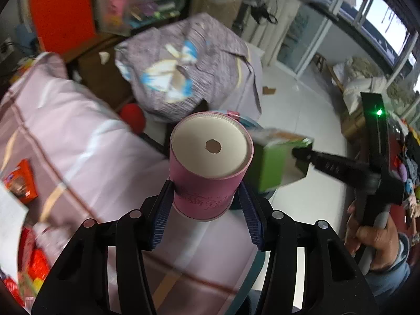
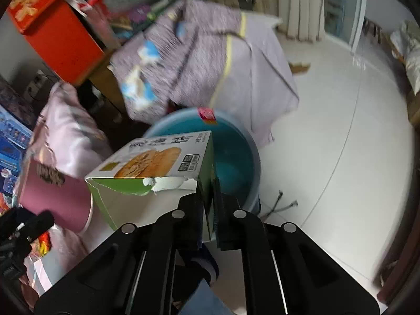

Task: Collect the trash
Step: 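Carry the pink cup with the left tool while the right tool carries the pastry box over the teal bin, then open the left tool to drop the pink cup into the teal bin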

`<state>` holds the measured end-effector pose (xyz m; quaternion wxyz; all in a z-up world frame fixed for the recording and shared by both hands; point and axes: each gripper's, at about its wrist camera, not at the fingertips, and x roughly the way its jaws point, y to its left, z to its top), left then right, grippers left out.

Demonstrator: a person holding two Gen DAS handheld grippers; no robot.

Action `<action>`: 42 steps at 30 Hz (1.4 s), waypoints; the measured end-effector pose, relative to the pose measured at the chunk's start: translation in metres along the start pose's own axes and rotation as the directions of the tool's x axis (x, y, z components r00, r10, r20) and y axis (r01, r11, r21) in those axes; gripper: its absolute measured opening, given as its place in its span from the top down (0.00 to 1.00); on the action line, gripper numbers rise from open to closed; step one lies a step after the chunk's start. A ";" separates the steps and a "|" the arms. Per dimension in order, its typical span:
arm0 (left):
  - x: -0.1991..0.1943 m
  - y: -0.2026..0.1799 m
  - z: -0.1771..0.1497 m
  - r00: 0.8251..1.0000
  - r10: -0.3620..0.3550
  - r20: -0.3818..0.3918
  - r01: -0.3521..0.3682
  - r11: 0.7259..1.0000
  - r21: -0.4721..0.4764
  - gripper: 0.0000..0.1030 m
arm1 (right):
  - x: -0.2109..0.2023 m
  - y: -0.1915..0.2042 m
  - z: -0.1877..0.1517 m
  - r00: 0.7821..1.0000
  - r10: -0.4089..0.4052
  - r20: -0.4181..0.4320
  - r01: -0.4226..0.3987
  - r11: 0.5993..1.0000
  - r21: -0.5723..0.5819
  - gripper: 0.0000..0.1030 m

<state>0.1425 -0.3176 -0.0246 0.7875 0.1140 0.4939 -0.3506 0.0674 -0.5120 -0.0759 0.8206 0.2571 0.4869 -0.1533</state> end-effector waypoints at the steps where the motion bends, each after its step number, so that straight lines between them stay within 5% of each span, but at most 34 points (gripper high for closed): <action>1: 0.008 -0.004 0.004 1.000 -0.007 -0.014 0.007 1.000 0.006 0.49 | 0.004 -0.003 -0.001 1.000 0.002 -0.010 -0.002 1.000 0.000 0.85; 8: 0.047 -0.017 0.013 0.997 -0.008 -0.083 0.010 1.000 0.027 0.49 | 0.014 -0.014 0.004 0.999 0.031 -0.028 -0.031 0.999 0.018 0.70; 12: 0.057 -0.016 0.015 0.995 -0.006 -0.103 0.009 1.000 0.021 0.49 | 0.013 -0.020 0.008 0.999 0.036 -0.017 -0.036 0.999 0.033 0.50; 16: 0.065 -0.018 0.017 0.993 -0.007 -0.117 0.010 1.000 0.024 0.49 | 0.013 -0.024 0.011 0.999 0.035 -0.009 -0.034 0.998 0.049 0.46; 21: 0.073 -0.020 0.020 0.992 0.000 -0.128 0.005 0.999 0.035 0.48 | 0.013 -0.029 0.015 1.000 0.024 0.005 -0.025 0.997 0.080 0.28; 31: 0.070 -0.003 0.017 0.995 0.025 -0.101 -0.026 1.000 -0.013 0.13 | 0.018 -0.028 0.017 1.000 0.003 -0.008 -0.002 0.994 0.105 0.24; 42: 0.033 0.015 0.001 0.999 0.014 -0.044 -0.017 0.998 -0.063 0.09 | 0.007 -0.006 0.010 0.999 -0.032 -0.001 0.032 0.996 0.081 0.19</action>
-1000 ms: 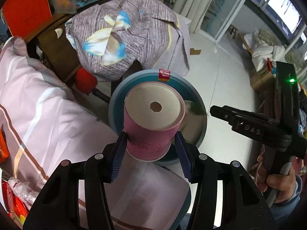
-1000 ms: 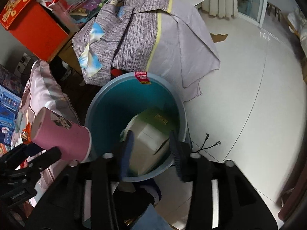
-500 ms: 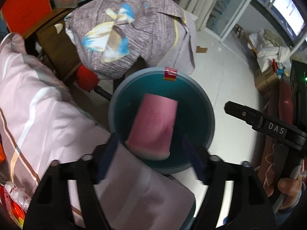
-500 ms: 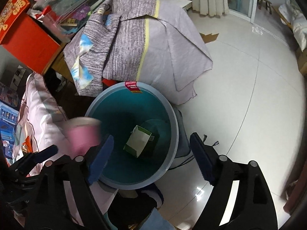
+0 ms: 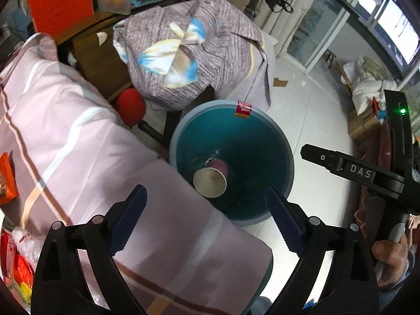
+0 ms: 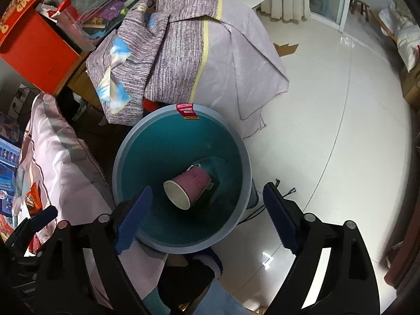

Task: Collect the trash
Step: 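Open the left tool to drop the pink cup into the teal bin, then move both tools back over the table toward the remaining trash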

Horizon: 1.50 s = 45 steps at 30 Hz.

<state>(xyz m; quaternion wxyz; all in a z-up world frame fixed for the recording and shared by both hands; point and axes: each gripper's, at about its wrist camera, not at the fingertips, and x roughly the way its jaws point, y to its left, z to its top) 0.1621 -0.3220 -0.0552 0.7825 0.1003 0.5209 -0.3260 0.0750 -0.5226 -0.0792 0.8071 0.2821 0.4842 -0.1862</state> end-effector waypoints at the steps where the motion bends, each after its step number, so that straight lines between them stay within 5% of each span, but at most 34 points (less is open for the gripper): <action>1: -0.004 0.001 -0.002 1.000 0.000 0.008 0.000 1.000 -0.003 0.09 | -0.002 0.001 -0.001 1.000 0.000 0.002 0.000 1.000 0.000 0.19; 13: -0.062 0.038 -0.046 0.996 0.023 0.084 -0.016 0.997 -0.080 0.06 | -0.030 0.060 -0.029 1.000 0.026 0.000 -0.025 0.994 -0.111 0.19; 30: -0.157 0.183 -0.147 0.971 0.180 0.157 -0.124 0.942 -0.311 0.05 | -0.032 0.208 -0.092 0.993 0.056 -0.099 -0.089 0.926 -0.367 0.19; 38: -0.194 0.263 -0.198 0.950 0.280 0.142 -0.185 0.866 -0.465 0.05 | -0.025 0.297 -0.133 0.988 0.042 -0.151 -0.116 0.841 -0.529 0.19; 45: -0.226 0.338 -0.243 0.927 0.366 0.088 -0.238 0.751 -0.616 0.05 | -0.022 0.365 -0.161 0.981 0.041 -0.189 -0.153 0.766 -0.625 0.19</action>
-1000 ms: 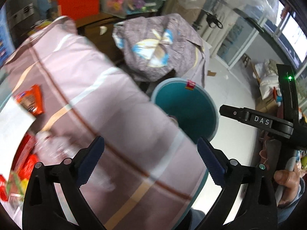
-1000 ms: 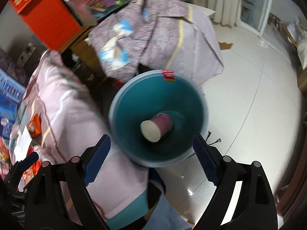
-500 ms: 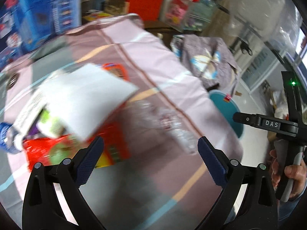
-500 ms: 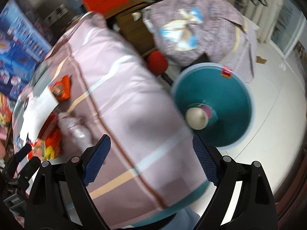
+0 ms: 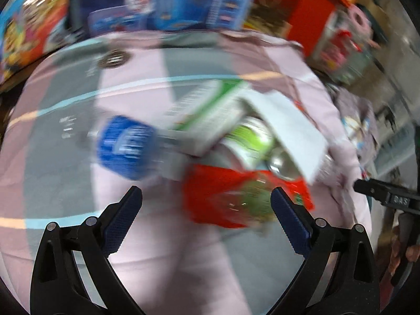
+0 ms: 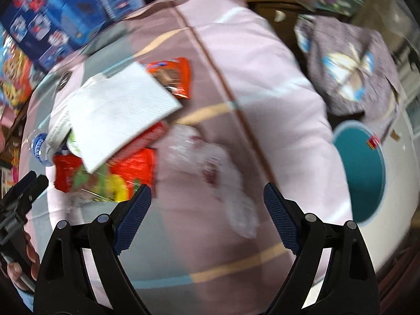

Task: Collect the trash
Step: 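Move both tools back over the table toward the remaining trash, then grasp the blue-labelled water bottle with the left tool while the right tool grasps the white medicine box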

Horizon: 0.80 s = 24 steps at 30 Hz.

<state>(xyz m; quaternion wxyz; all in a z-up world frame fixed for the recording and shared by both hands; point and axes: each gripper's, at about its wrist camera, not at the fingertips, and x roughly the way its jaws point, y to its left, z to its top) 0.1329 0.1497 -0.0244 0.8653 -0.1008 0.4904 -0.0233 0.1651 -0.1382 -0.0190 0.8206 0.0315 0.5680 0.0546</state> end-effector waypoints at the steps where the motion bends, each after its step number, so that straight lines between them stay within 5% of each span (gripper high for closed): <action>1: -0.002 0.010 0.002 1.000 0.007 0.004 -0.007 1.000 -0.024 0.05 | 0.000 0.009 0.005 1.000 -0.001 0.002 0.001 1.000 -0.015 0.19; 12: 0.018 0.086 0.038 0.996 0.087 -0.014 -0.086 0.939 -0.333 0.05 | 0.012 0.114 0.062 0.997 0.080 -0.024 -0.083 0.984 -0.156 0.19; 21: 0.043 0.092 0.043 0.988 0.145 -0.050 -0.153 0.938 -0.310 0.04 | 0.025 0.159 0.085 0.987 0.150 -0.053 -0.157 0.973 -0.171 0.21; 24: 0.041 0.099 0.037 0.983 0.173 -0.066 -0.184 0.946 -0.266 0.04 | 0.032 0.168 0.090 0.982 0.173 -0.080 -0.184 0.969 -0.165 0.41</action>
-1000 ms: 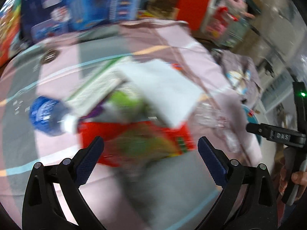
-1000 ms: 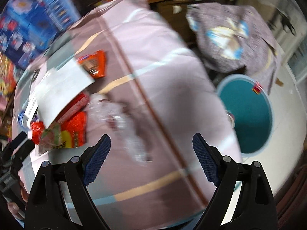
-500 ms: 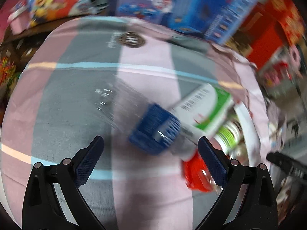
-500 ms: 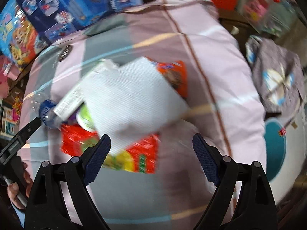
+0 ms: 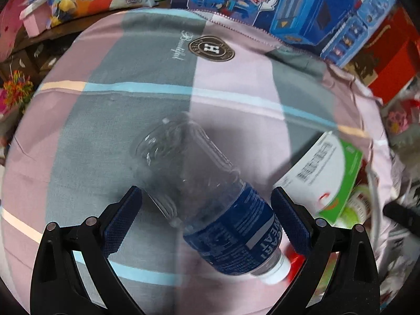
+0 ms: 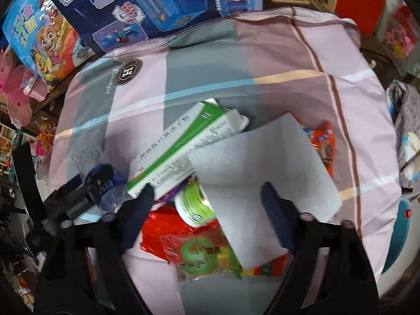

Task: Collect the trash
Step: 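Grasp the blue-labelled water bottle with the left tool while the right tool grasps the white medicine box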

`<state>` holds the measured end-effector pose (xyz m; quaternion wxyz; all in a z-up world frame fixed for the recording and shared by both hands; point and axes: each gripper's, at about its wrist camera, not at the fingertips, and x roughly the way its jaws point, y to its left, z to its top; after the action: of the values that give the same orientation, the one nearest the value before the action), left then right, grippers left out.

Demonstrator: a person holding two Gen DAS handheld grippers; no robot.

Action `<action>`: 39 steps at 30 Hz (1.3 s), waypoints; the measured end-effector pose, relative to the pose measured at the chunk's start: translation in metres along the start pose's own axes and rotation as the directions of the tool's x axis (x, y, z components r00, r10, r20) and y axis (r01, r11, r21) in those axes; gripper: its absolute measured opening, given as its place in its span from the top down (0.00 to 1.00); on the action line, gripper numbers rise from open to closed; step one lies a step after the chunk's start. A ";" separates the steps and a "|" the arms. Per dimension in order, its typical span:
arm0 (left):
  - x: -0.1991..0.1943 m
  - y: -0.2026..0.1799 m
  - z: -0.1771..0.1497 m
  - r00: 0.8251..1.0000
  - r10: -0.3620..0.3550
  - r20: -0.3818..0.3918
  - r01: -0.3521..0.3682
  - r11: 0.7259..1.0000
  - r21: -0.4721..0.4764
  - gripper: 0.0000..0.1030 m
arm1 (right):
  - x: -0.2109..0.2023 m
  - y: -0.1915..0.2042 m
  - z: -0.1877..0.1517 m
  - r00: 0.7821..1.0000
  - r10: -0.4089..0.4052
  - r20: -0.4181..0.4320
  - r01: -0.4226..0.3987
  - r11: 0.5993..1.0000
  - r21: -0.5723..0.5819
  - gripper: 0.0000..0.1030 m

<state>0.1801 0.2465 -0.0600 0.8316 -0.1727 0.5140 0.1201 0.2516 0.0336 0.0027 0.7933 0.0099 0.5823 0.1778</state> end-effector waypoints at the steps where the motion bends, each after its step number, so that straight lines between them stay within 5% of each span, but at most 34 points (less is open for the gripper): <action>1: 0.000 0.004 -0.001 1.000 0.005 -0.004 -0.005 1.000 0.012 0.04 | 0.004 0.002 0.002 1.000 0.013 -0.014 -0.013 1.000 0.005 0.44; 7: -0.002 0.016 -0.011 1.000 0.019 -0.001 -0.019 0.997 0.074 0.05 | 0.033 0.016 0.014 0.992 0.083 -0.097 -0.079 0.996 0.050 0.47; 10: 0.000 0.015 -0.016 1.000 -0.022 -0.009 0.023 0.994 0.108 0.31 | 0.045 0.027 0.018 0.988 0.082 -0.129 -0.077 0.996 0.047 0.47; 20: -0.007 0.005 -0.008 0.996 -0.089 0.011 0.085 0.975 0.207 0.32 | 0.073 0.028 0.033 0.981 0.093 -0.171 -0.078 0.992 0.096 0.40; 24: 0.001 0.005 -0.008 0.995 -0.100 -0.004 0.099 0.976 0.192 0.32 | 0.083 0.031 0.040 0.982 0.101 -0.161 -0.083 0.990 0.112 0.27; 28: 0.006 0.006 0.000 0.996 -0.094 0.008 0.090 0.976 0.197 0.32 | 0.086 0.036 0.041 0.985 0.084 -0.150 -0.072 0.994 0.082 0.27; 34: 0.013 -0.028 0.018 0.988 -0.151 0.015 0.137 0.932 0.337 0.32 | 0.081 0.020 0.049 0.986 0.105 -0.128 -0.090 0.989 0.117 0.27; 39: 0.014 -0.060 0.002 0.975 -0.218 -0.031 0.210 0.877 0.432 0.32 | 0.061 -0.005 0.055 0.989 0.111 -0.096 -0.097 0.985 0.142 0.30</action>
<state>0.2110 0.1926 -0.0623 0.8619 -0.0385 0.4978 -0.0881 0.3195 0.0577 -0.0367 0.7489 0.0856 0.6323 0.1788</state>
